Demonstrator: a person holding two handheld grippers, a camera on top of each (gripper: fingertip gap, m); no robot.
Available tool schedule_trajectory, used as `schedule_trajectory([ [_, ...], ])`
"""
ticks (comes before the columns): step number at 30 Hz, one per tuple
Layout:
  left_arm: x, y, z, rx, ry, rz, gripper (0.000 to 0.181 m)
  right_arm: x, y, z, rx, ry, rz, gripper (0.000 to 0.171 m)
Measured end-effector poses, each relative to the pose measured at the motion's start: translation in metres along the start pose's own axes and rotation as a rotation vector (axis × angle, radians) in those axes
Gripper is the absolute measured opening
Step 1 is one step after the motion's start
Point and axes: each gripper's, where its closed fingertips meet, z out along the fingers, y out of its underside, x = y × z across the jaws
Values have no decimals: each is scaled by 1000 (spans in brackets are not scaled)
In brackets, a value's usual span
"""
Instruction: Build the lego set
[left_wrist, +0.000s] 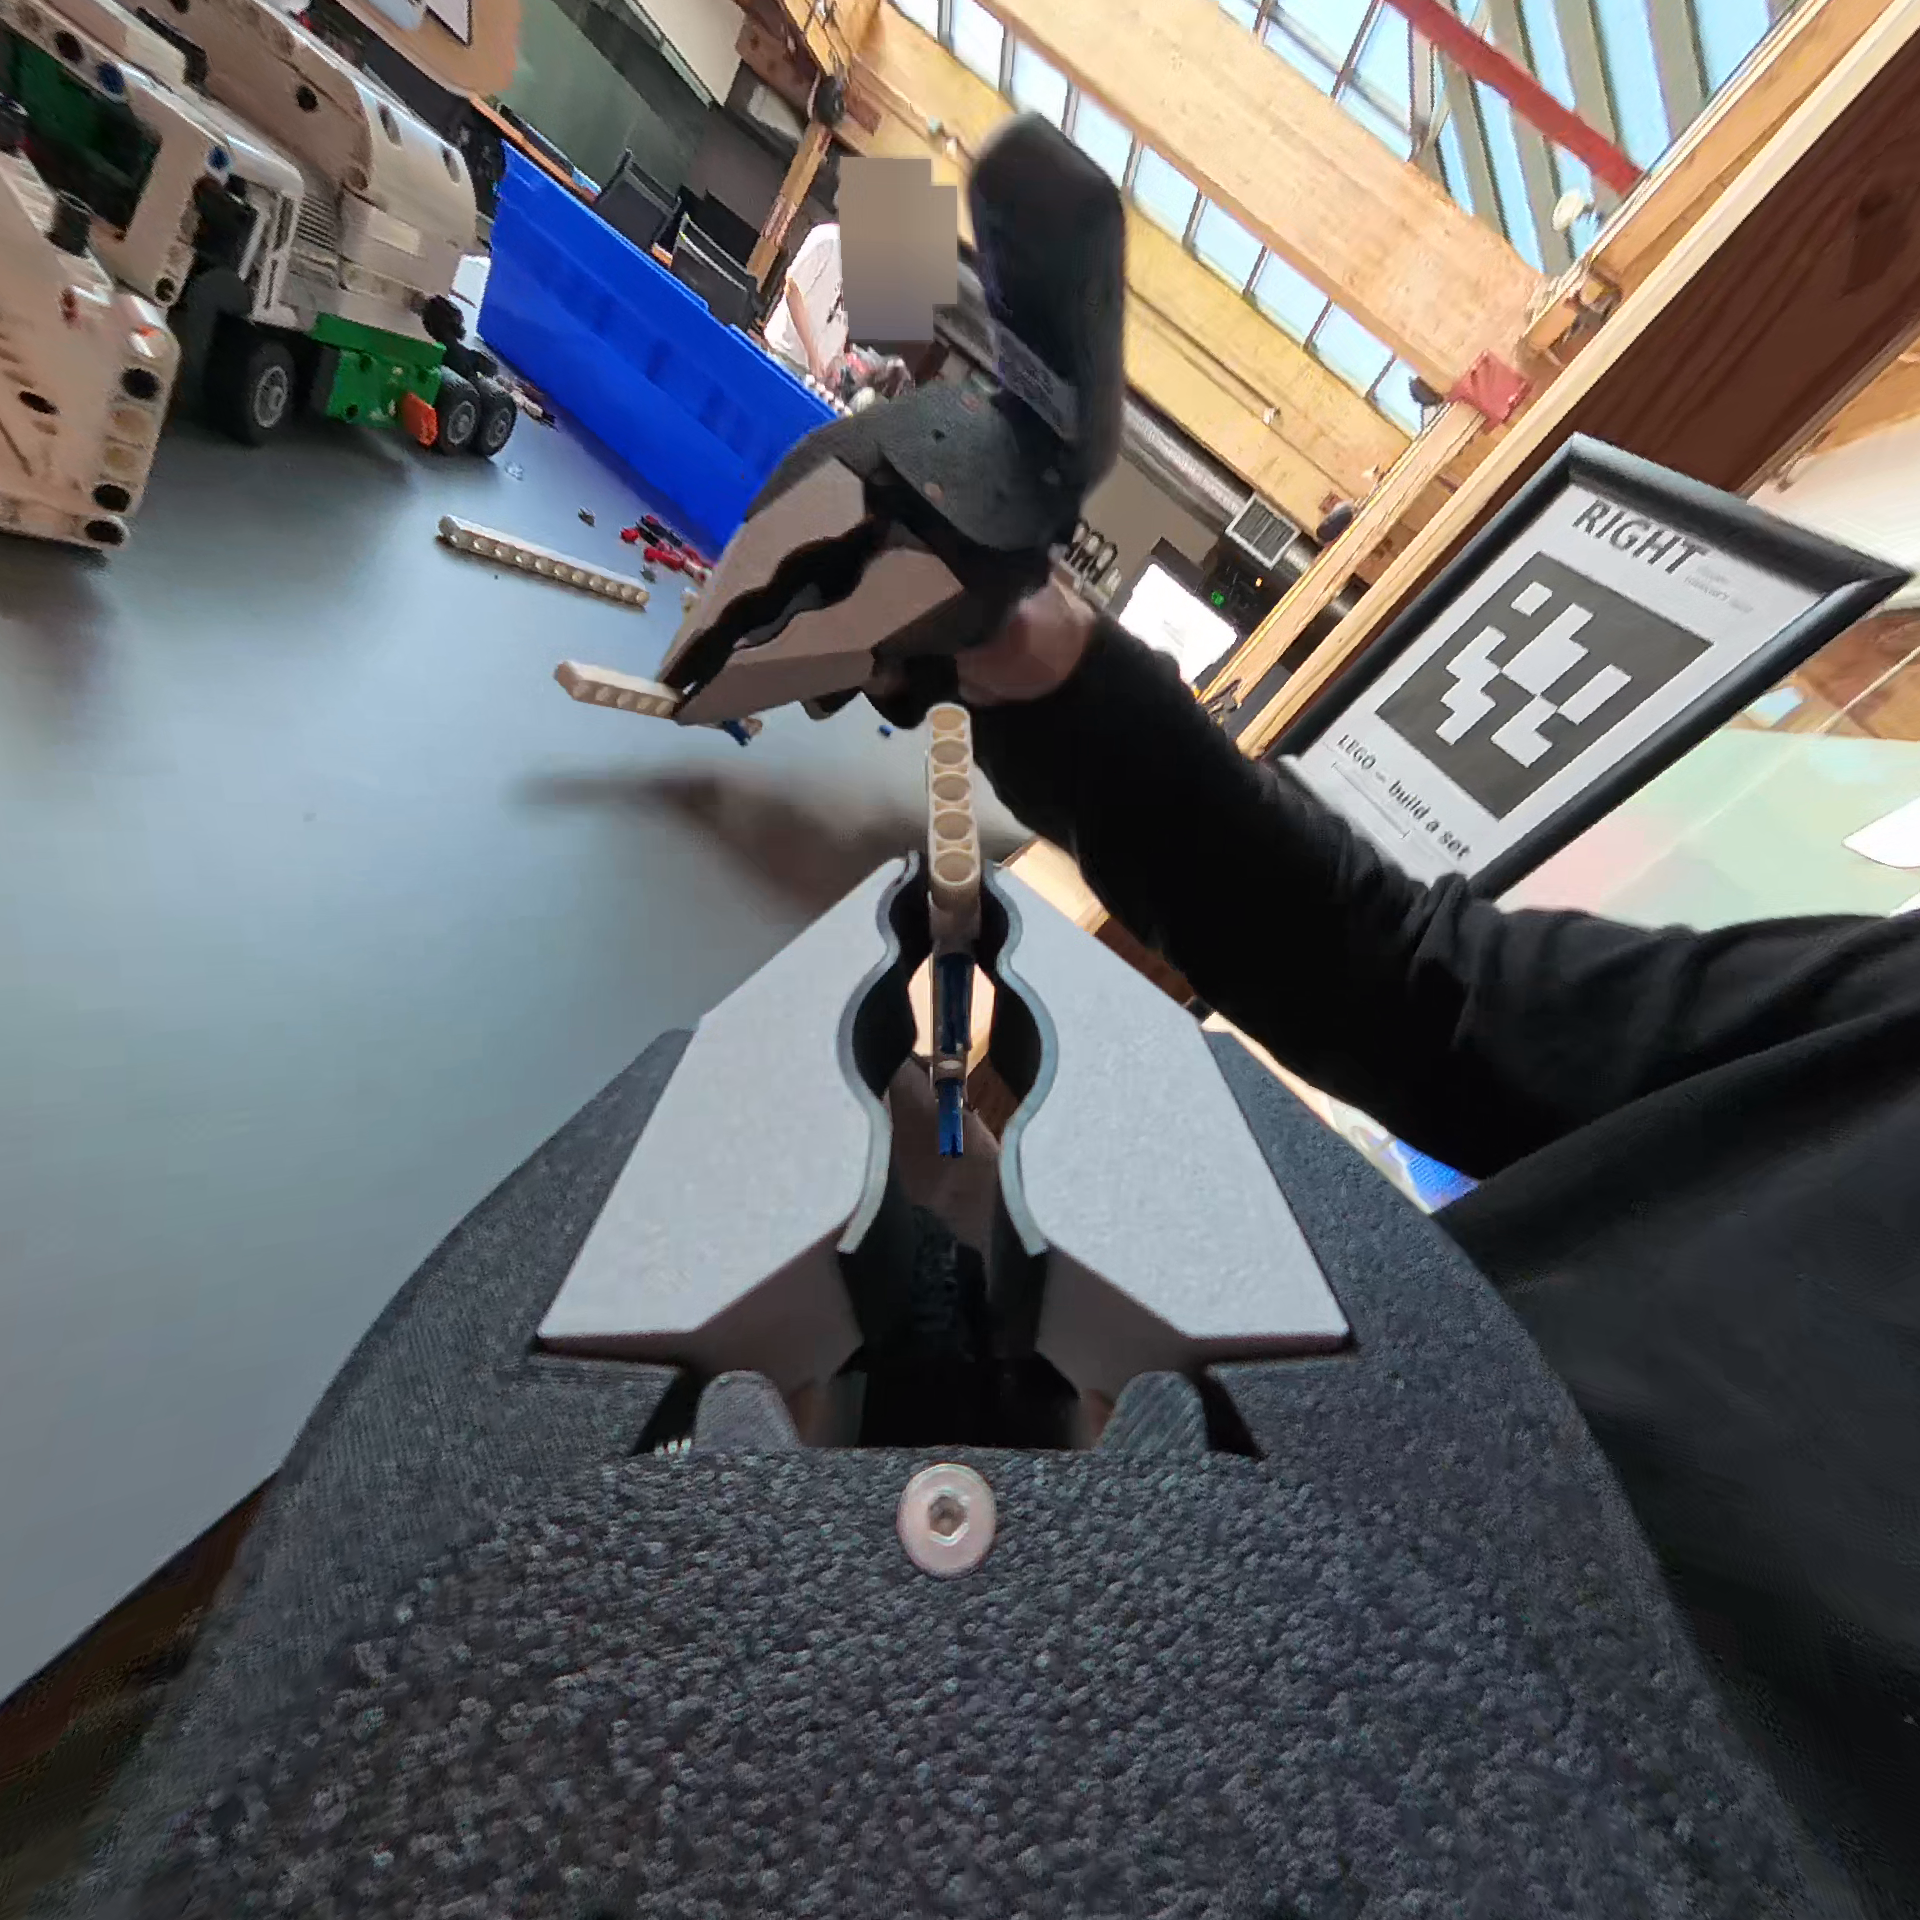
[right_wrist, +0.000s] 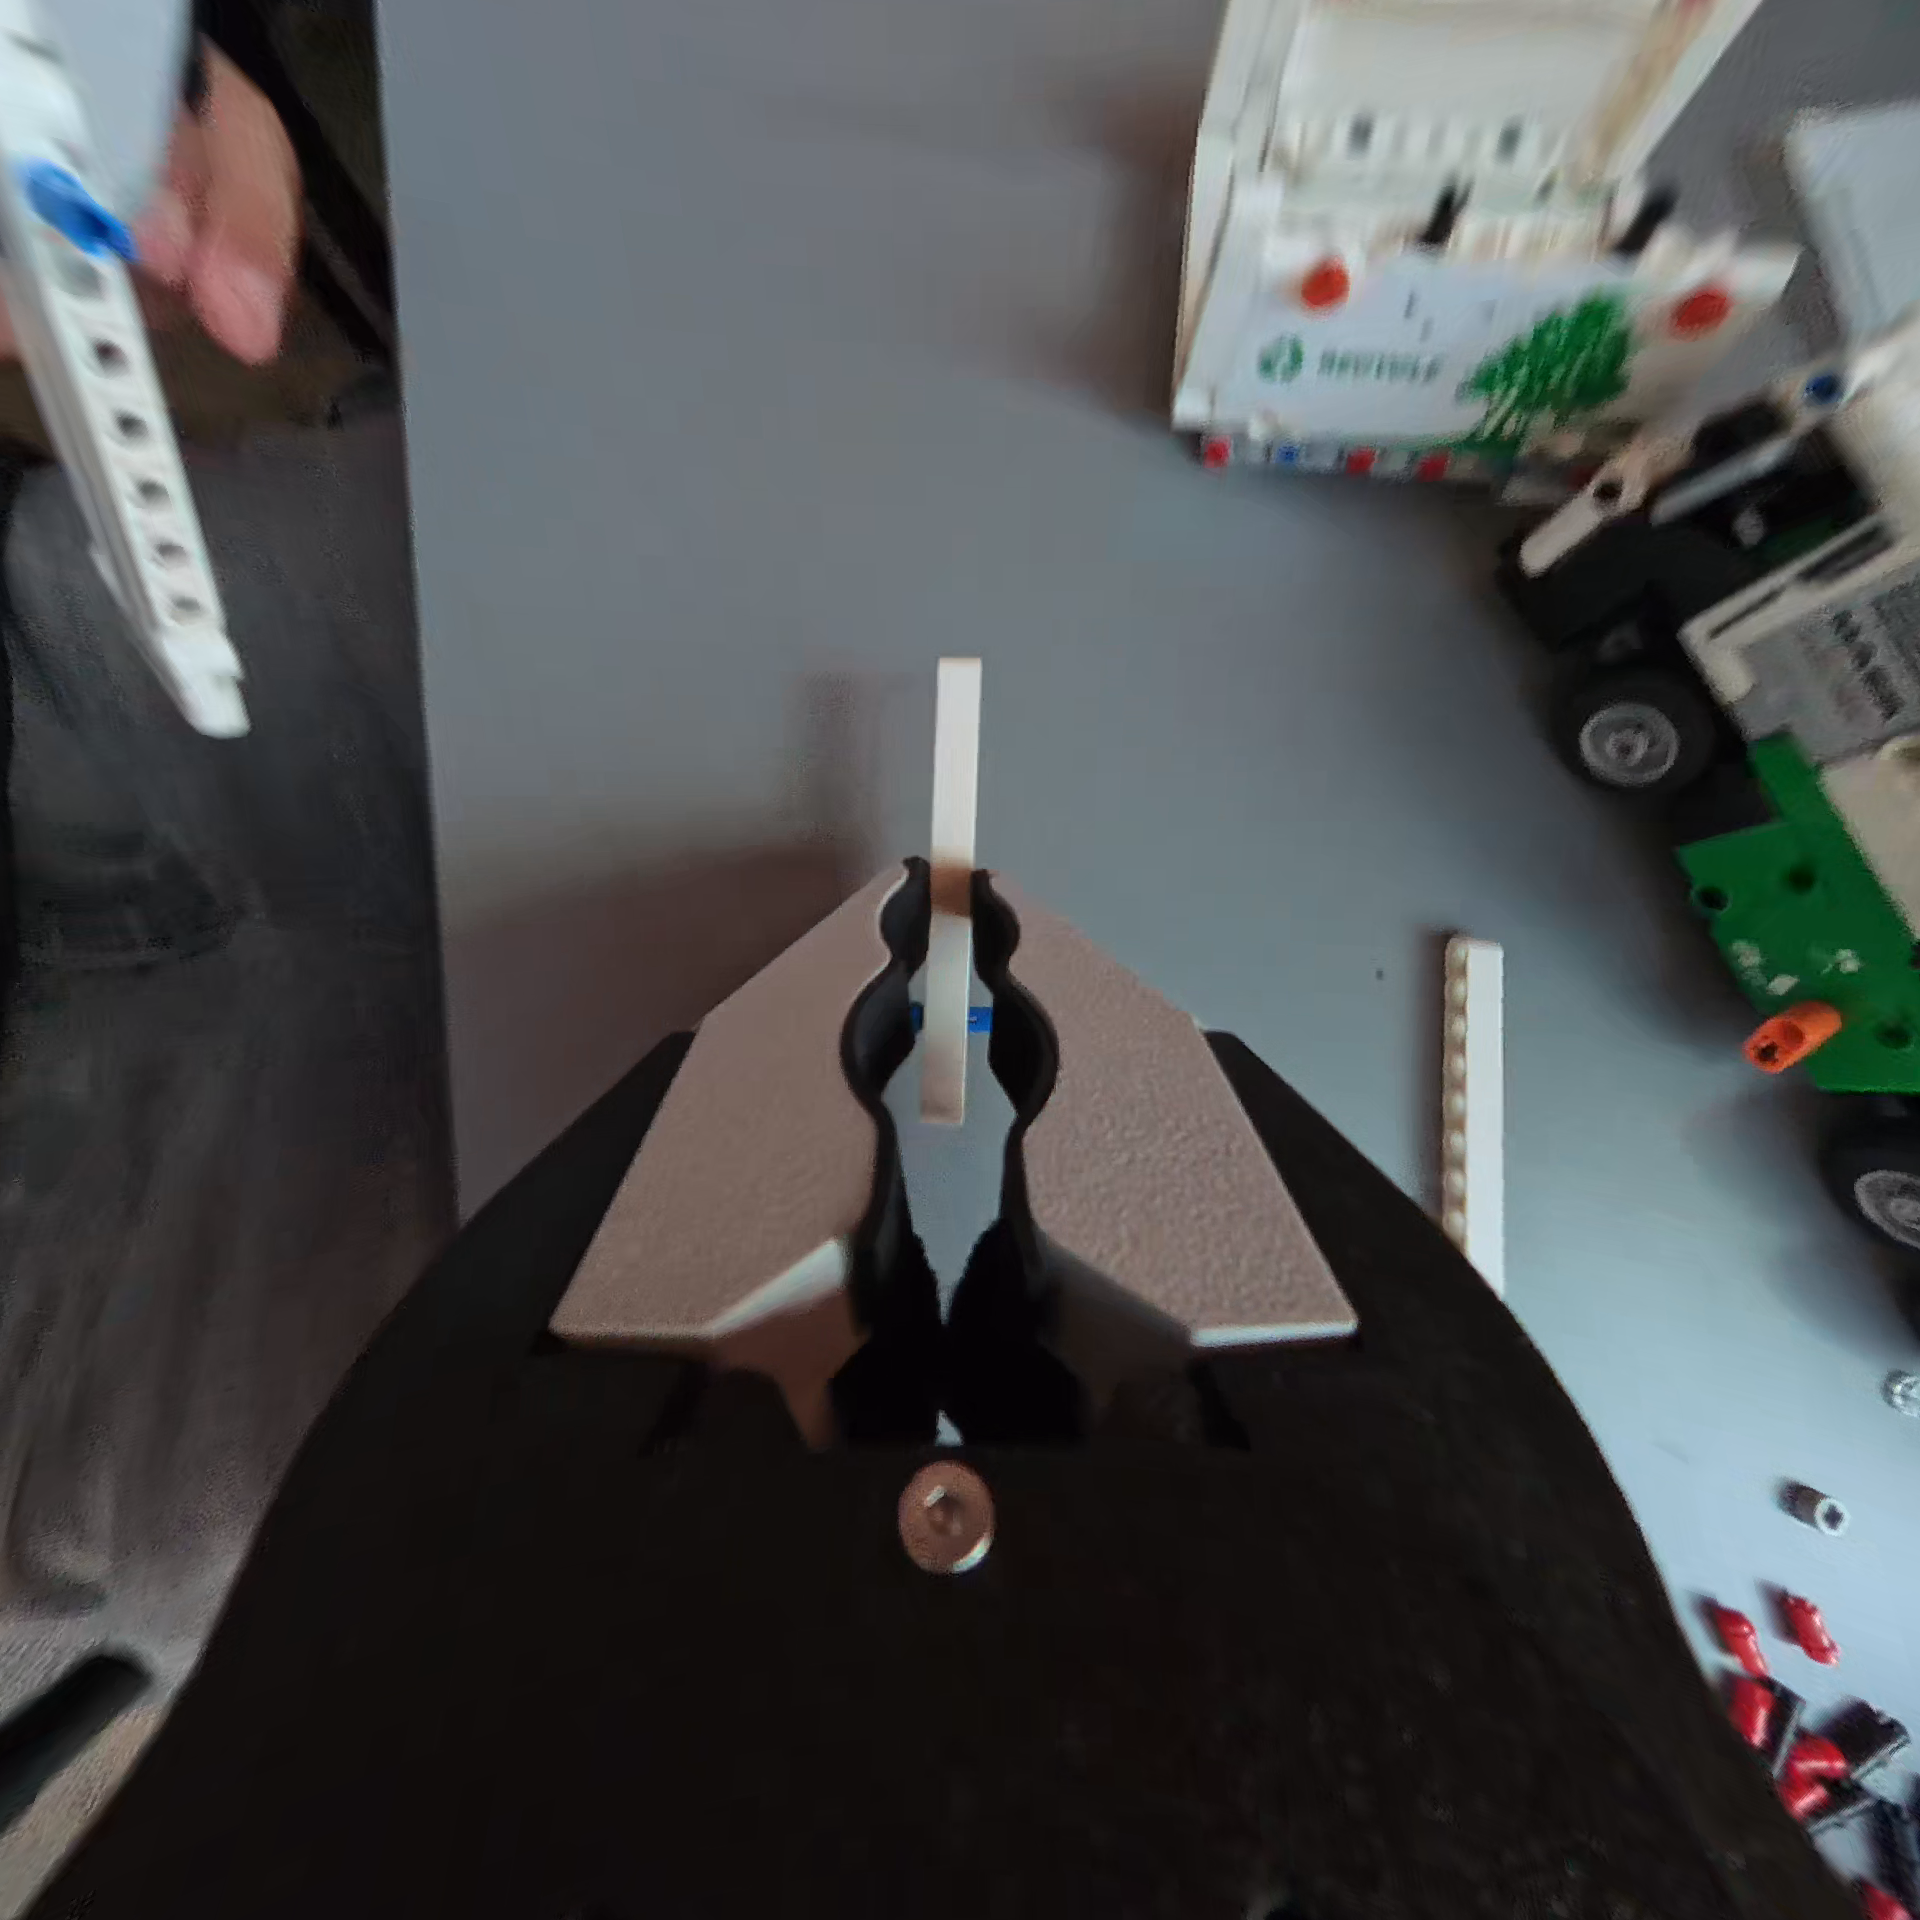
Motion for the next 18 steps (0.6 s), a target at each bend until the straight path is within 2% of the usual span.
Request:
schedule_trajectory([
  [3, 3, -8, -4, 72, 7, -50, 4, -37, -59, -16, 275, 209, 33, 6],
  [5, 4, -14, -7, 123, 9, -76, 4, -55, -69, -23, 361, 352, 87, 6],
  [7, 2, -13, -8, 130, -5, -80, 4, -76, -72, -24, 437, 354, 164, 6],
  [11, 1, -5, -3, 94, -33, -89, 4, -85, -67, -25, 391, 496, 52, 6],
  [13, -2, -4, -3, 91, -52, -100, 4, -94, -72, -24, 427, 454, 65, 6],
  [18, -3, -2, -2, 79, -52, -102, 4, -91, -73, -20, 407, 495, 17, 6],
])
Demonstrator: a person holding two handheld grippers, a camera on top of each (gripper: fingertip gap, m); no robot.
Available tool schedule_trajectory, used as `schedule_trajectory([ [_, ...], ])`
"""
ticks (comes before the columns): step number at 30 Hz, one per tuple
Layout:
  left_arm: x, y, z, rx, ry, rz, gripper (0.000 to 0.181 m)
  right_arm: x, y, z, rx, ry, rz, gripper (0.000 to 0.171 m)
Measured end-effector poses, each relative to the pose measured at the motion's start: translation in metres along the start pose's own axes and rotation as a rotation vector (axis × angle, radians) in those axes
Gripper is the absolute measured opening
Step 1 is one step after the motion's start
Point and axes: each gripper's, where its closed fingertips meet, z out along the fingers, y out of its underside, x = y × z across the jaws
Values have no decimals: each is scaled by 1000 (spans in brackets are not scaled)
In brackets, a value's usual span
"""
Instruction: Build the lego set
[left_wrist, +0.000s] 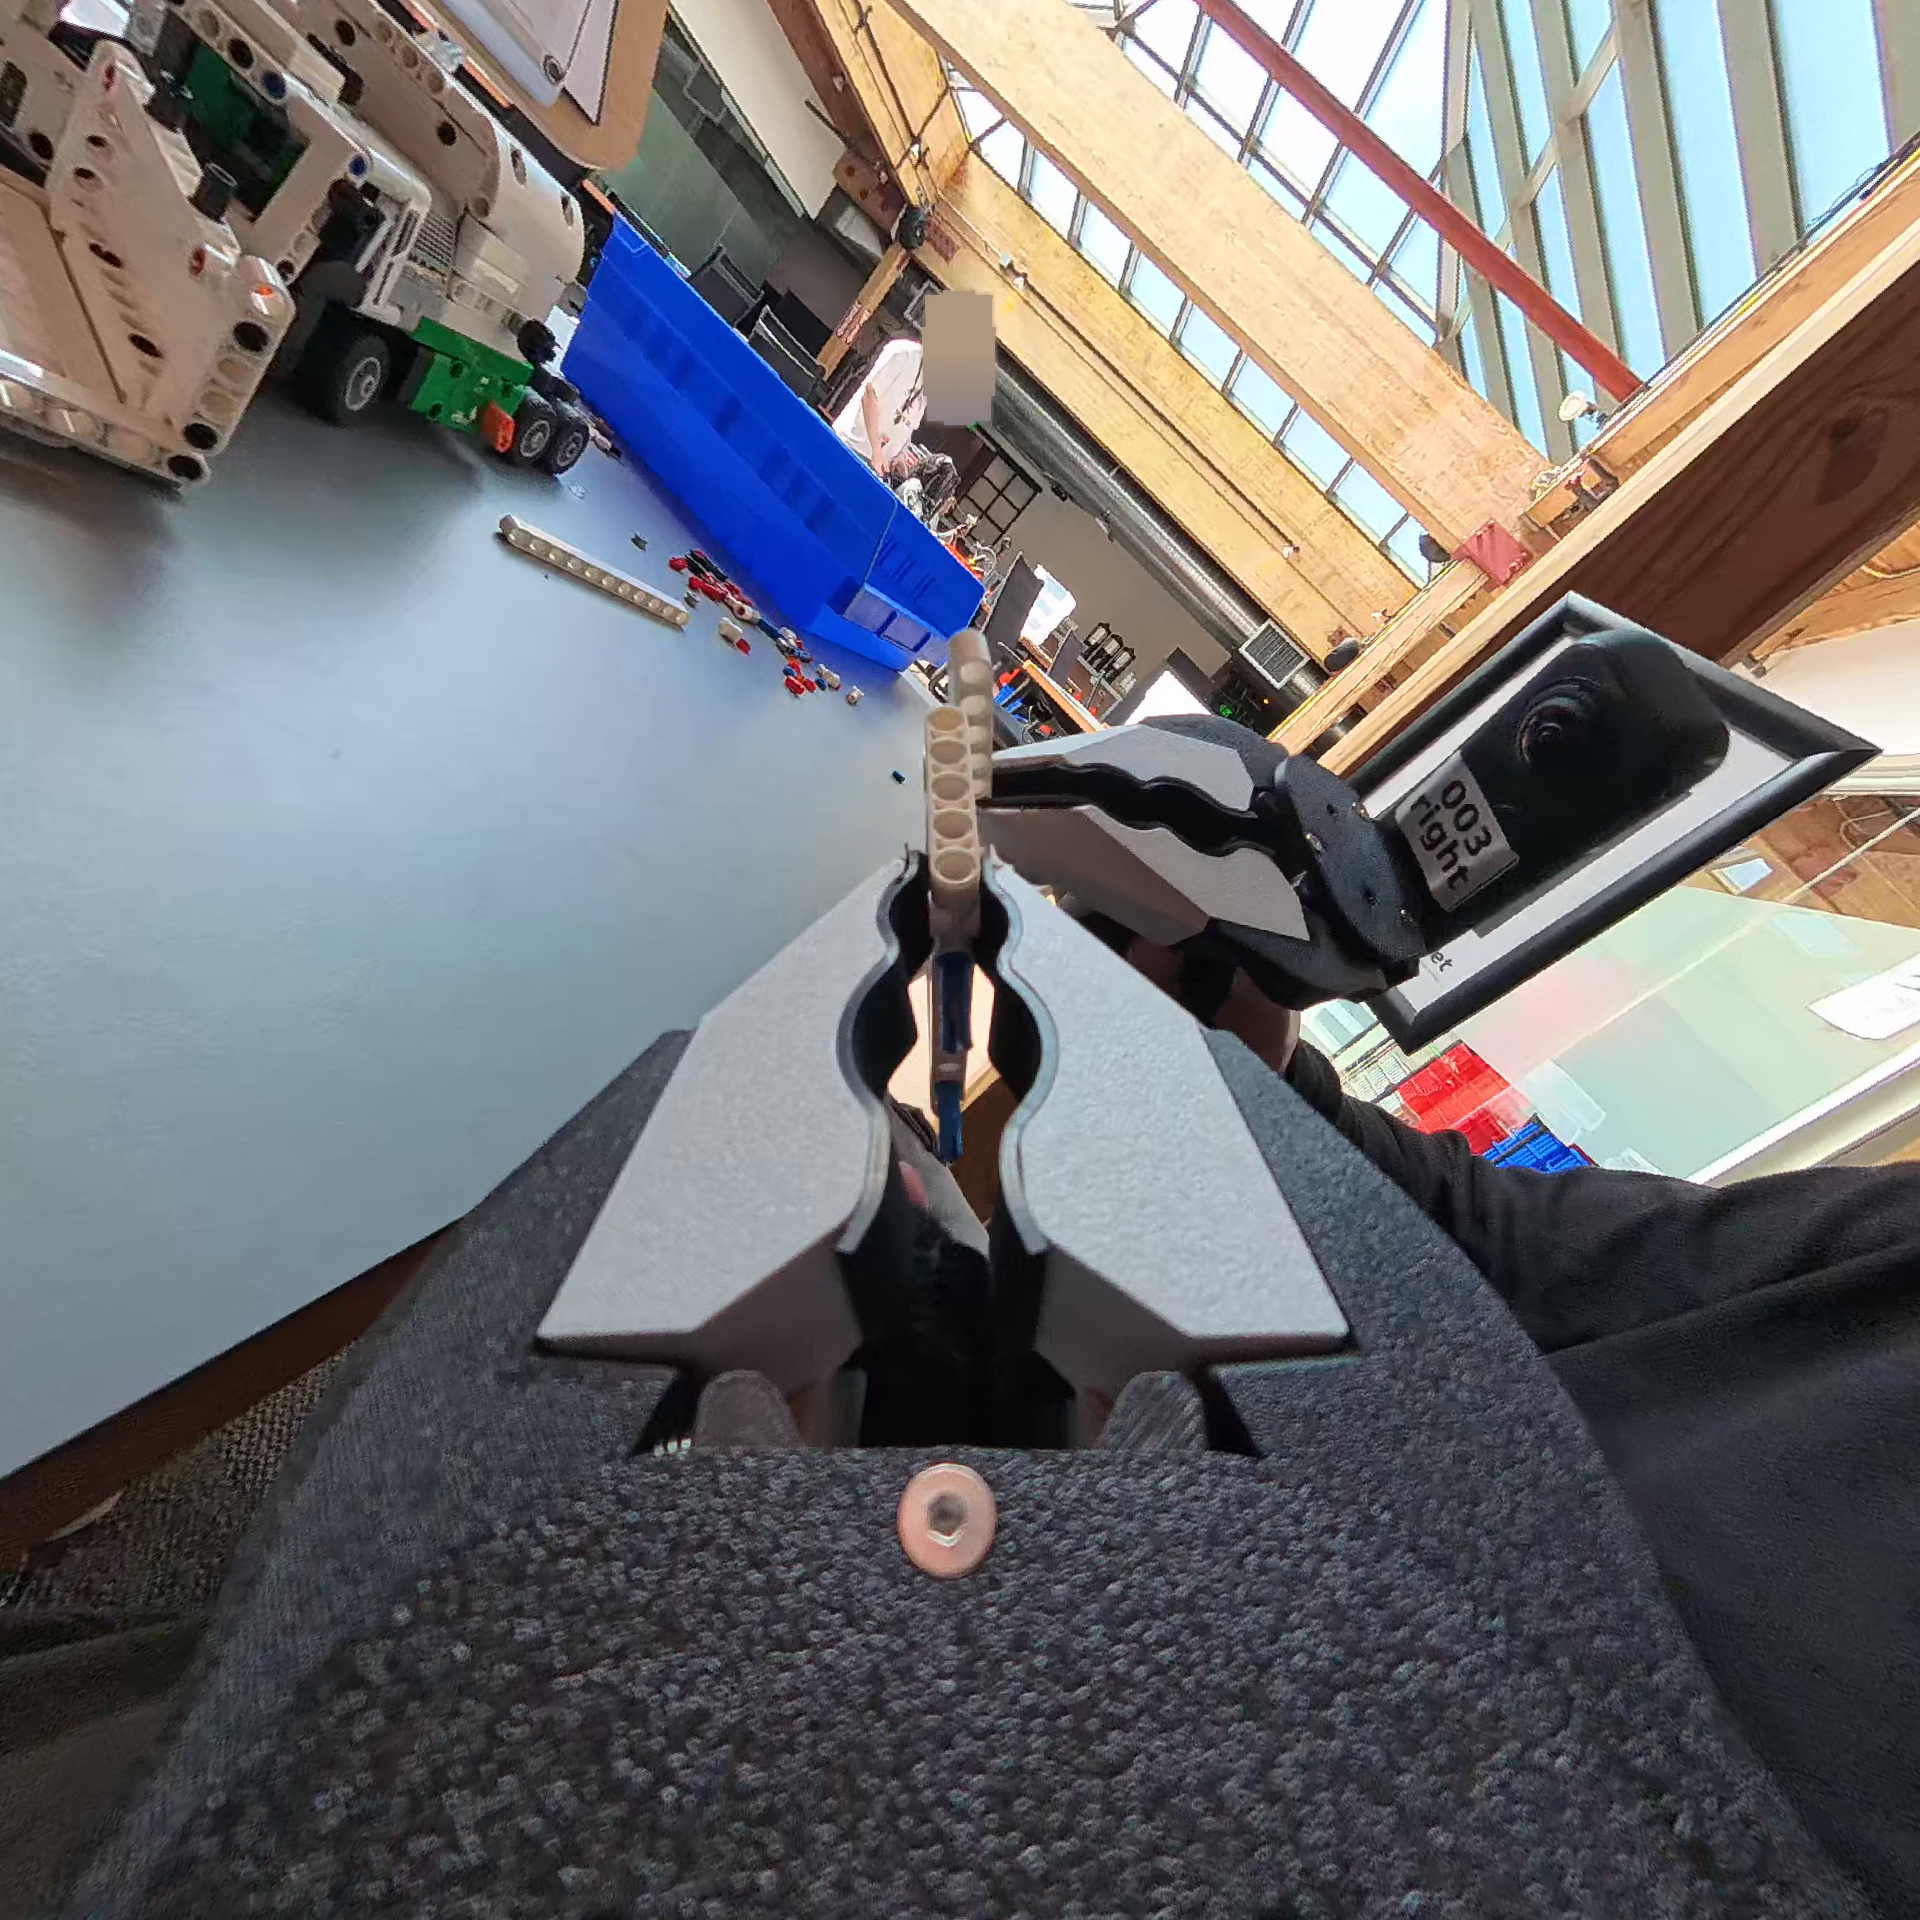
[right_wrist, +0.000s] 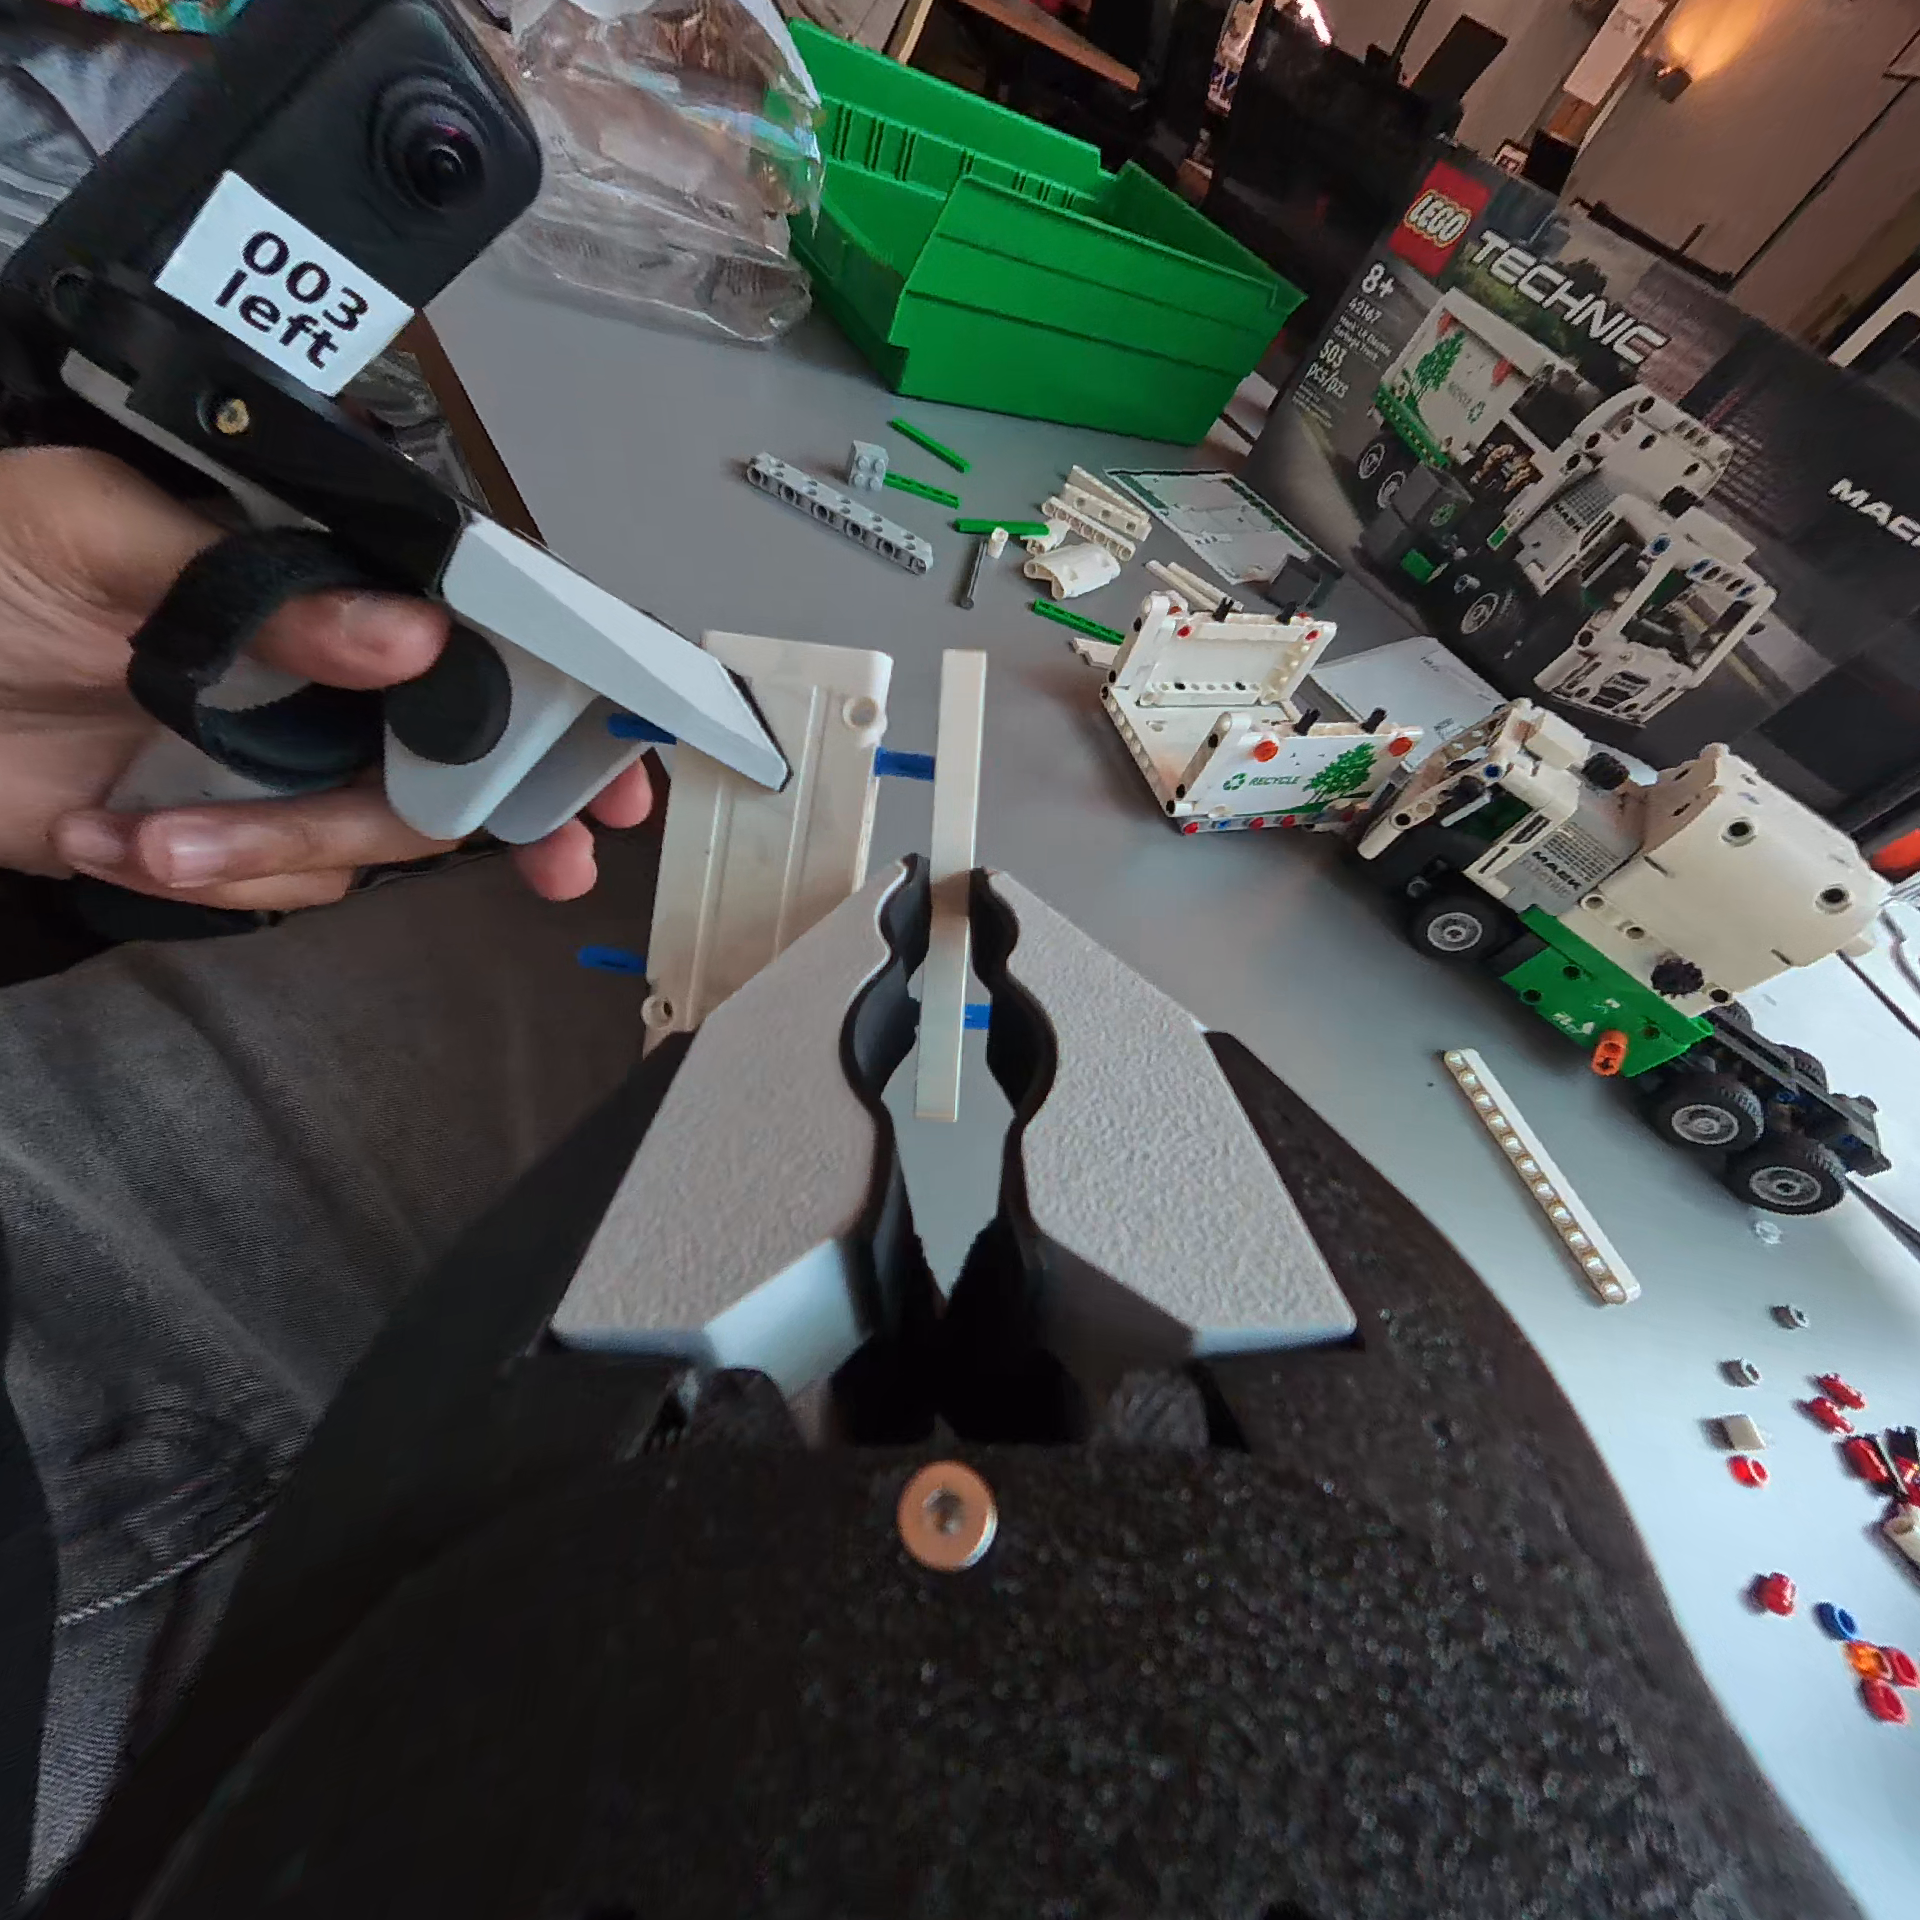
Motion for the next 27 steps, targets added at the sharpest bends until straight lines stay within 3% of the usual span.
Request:
schedule_trajectory([
  [13, -6, 1, -2, -12, -18, -22, 4, 0, 9, 8, -32, 4, -11, 6],
  [21, -8, 5, 1, -40, -68, 9, 4, -18, 3, 6, 33, -16, -187, 0],
  [23, -7, 0, -1, -18, -56, 1, 4, -15, 2, 6, 21, 42, -252, 0],
  [27, -14, -2, -2, -41, -96, 35, 4, 6, 24, 15, -86, 36, -159, 0],
])
